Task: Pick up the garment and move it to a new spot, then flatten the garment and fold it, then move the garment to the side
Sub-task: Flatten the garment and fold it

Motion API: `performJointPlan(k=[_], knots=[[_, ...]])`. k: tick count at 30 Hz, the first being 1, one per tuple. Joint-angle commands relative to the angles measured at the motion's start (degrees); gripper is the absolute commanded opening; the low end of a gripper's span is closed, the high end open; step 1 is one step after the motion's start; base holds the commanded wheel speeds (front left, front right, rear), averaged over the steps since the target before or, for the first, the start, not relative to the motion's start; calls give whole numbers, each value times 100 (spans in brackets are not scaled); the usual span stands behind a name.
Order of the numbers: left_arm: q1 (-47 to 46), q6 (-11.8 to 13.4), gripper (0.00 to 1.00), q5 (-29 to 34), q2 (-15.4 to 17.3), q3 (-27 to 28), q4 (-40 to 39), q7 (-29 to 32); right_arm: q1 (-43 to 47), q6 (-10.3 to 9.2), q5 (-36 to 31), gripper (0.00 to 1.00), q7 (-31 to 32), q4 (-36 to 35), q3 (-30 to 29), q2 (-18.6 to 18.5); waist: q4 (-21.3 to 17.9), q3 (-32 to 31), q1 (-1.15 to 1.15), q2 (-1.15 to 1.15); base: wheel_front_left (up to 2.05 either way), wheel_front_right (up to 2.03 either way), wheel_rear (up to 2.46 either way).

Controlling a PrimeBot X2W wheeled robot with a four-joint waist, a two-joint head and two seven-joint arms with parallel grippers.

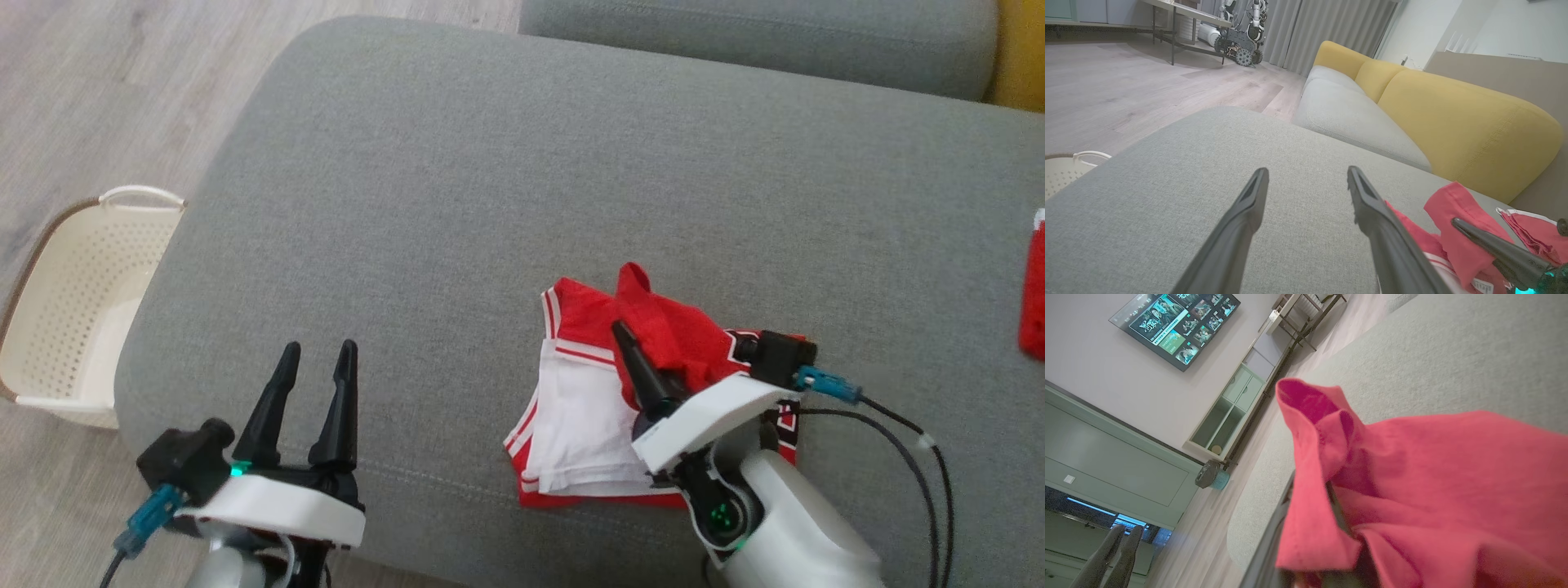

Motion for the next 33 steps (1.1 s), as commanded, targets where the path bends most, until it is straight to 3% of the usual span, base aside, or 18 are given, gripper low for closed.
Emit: performJointPlan(k=[1,6,7,8,9,10,21,28,33], knots=[[-291,-18,100,-38,-15,149,-145,-69,-300,26,119,0,-153,-46,262,43,30,45,0,0,0,0,0],[-342,-18,100,-55,-24,109,-118,-69,-559,26,534,0,-401,379,776,43,67,132,0,0,0,0,0],[-354,-18,100,-58,-25,102,-112,-69,-606,26,615,6,-449,449,869,43,71,146,0,0,0,0,0],[-365,-18,100,-60,-26,97,-107,-69,-658,26,678,88,-508,536,949,43,72,161,0,0,0,0,0],[-365,-18,100,-60,-26,97,-107,-69,-658,26,678,88,-508,536,949,43,72,161,0,0,0,0,0],[-376,-18,100,-63,-27,91,-99,-69,-698,26,775,100,-526,628,1018,43,74,172,0,0,0,0,0],[-374,-18,100,-46,-16,155,-24,-69,-1174,26,1339,100,-945,946,1712,43,-160,64,0,0,0,0,0],[-287,-18,100,6,-23,210,-79,-69,-1548,26,1139,100,-1154,1264,1341,43,-452,-117,0,0,0,0,0],[-213,-18,100,64,-46,239,-168,-69,-1877,26,351,100,-1234,1673,845,-38,-672,-216,0,0,0,0,0]])
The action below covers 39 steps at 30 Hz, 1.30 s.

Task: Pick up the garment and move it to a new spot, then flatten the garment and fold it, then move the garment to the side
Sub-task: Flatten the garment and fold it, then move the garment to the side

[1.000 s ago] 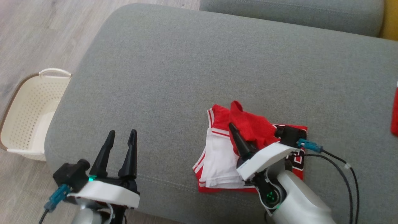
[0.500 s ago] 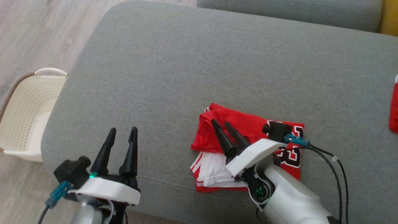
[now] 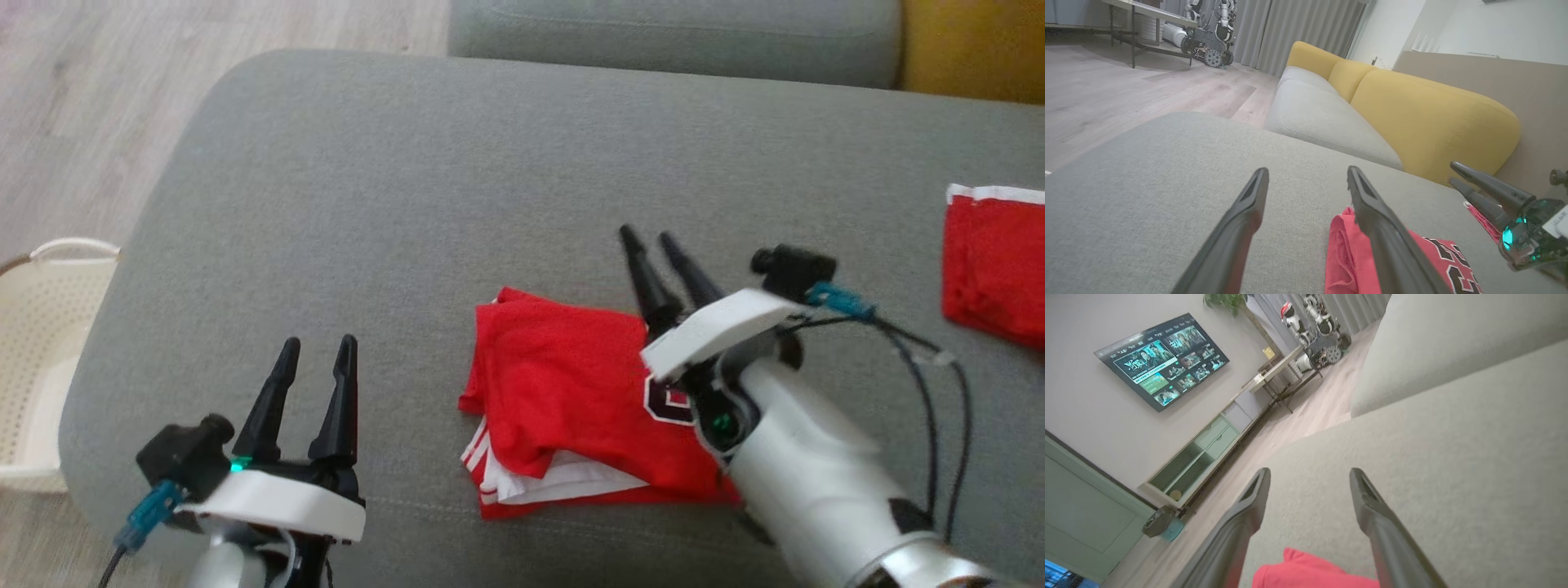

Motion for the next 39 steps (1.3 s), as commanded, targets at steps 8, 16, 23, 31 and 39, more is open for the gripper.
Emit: performJointPlan(k=[8,16,23,31,39], knots=[[-104,-18,100,99,-49,168,-347,-69,243,26,-2220,100,-95,-867,-1388,-856,-287,-119,0,0,0,0,0],[0,-18,100,129,-67,129,-408,-69,2078,26,-4255,100,-95,-2634,-3351,-624,-386,-182,0,0,0,0,0],[97,-18,100,267,-90,199,-528,-69,3180,26,-5447,100,-96,-3894,-4174,-113,-418,-213,0,0,0,0,0],[212,-18,100,377,-117,159,-537,-69,3775,26,-5738,100,-1,-4513,-4396,109,-428,-246,0,0,0,0,0],[231,-18,100,372,-122,146,-535,-69,3863,26,-5642,100,111,-4654,-4333,116,-410,-296,0,0,0,0,0]])
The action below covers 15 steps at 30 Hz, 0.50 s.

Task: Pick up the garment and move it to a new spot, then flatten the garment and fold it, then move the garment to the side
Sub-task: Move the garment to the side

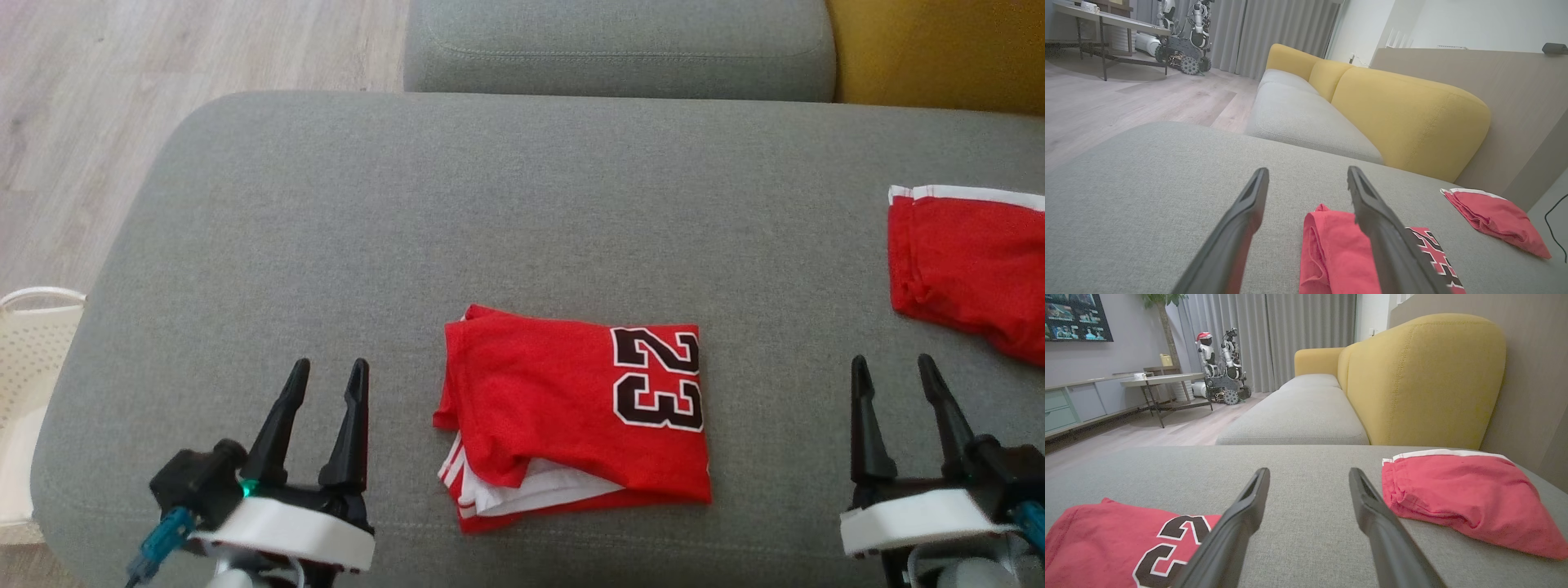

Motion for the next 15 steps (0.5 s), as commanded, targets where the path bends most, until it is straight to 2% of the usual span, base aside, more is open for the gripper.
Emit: performJointPlan(k=[1,15], knots=[[-146,-16,100,15,-25,168,-203,-69,-88,26,23,100,-8,-223,152,-20,3,3,0,0,0,0,0],[-187,-17,100,-42,-26,90,-190,-69,-89,26,187,100,76,-266,253,-19,69,147,0,0,0,0,0]])
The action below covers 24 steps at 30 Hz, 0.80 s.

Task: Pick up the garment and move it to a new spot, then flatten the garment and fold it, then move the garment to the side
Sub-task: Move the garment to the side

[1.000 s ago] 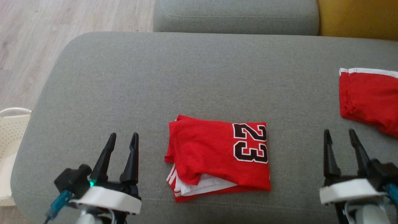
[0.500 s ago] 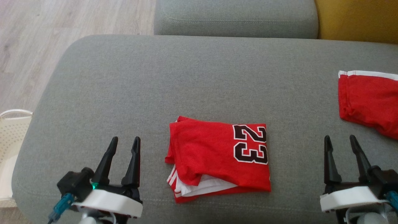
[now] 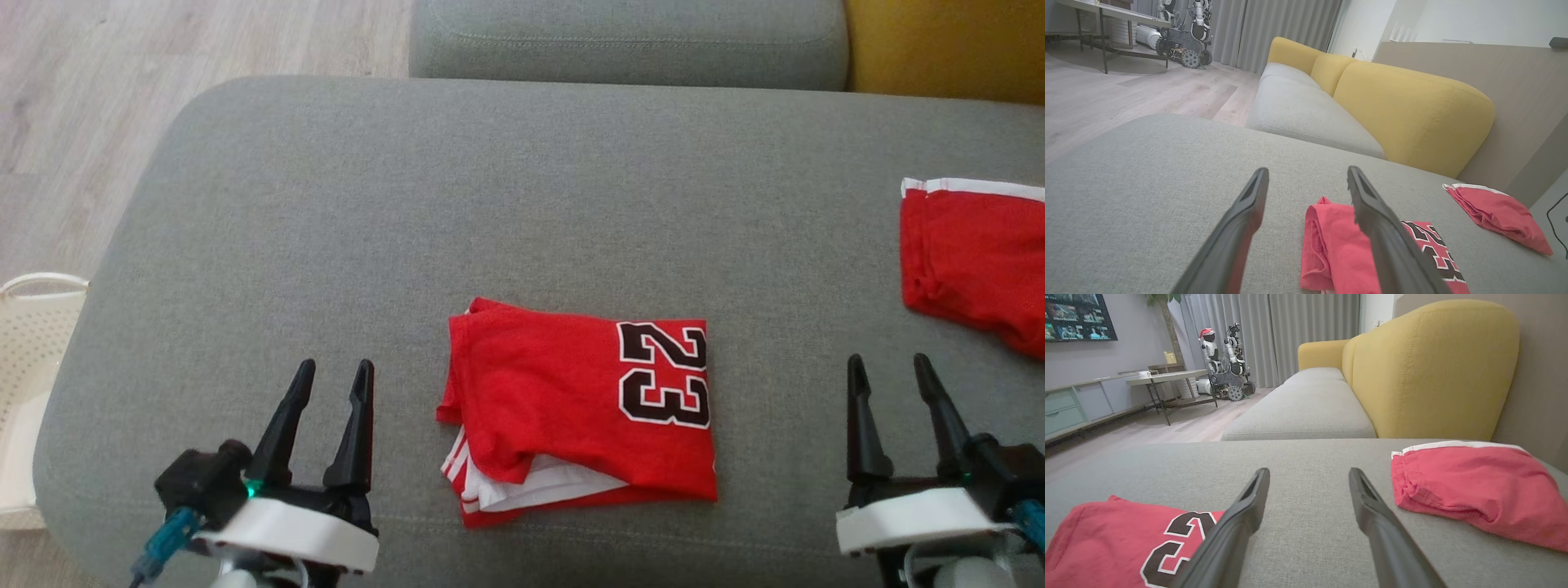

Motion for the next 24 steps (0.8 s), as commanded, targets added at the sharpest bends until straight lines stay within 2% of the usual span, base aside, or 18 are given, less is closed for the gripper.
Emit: performJointPlan(k=[1,10,16,24], knots=[[-193,-17,100,-28,-25,139,-187,-69,-126,26,239,100,41,-173,267,-19,24,45,0,0,0,0,0],[-334,-17,100,-18,-25,65,-160,-69,-331,26,1165,100,365,213,918,-18,162,286,0,0,0,0,0],[-458,-17,100,-17,-26,-12,-133,-69,-623,26,1641,100,621,874,1262,-18,328,473,0,0,0,0,0],[-543,-17,100,-25,-26,-59,-103,-69,-1053,26,1837,100,674,1840,1306,-18,519,622,0,0,0,0,0]])
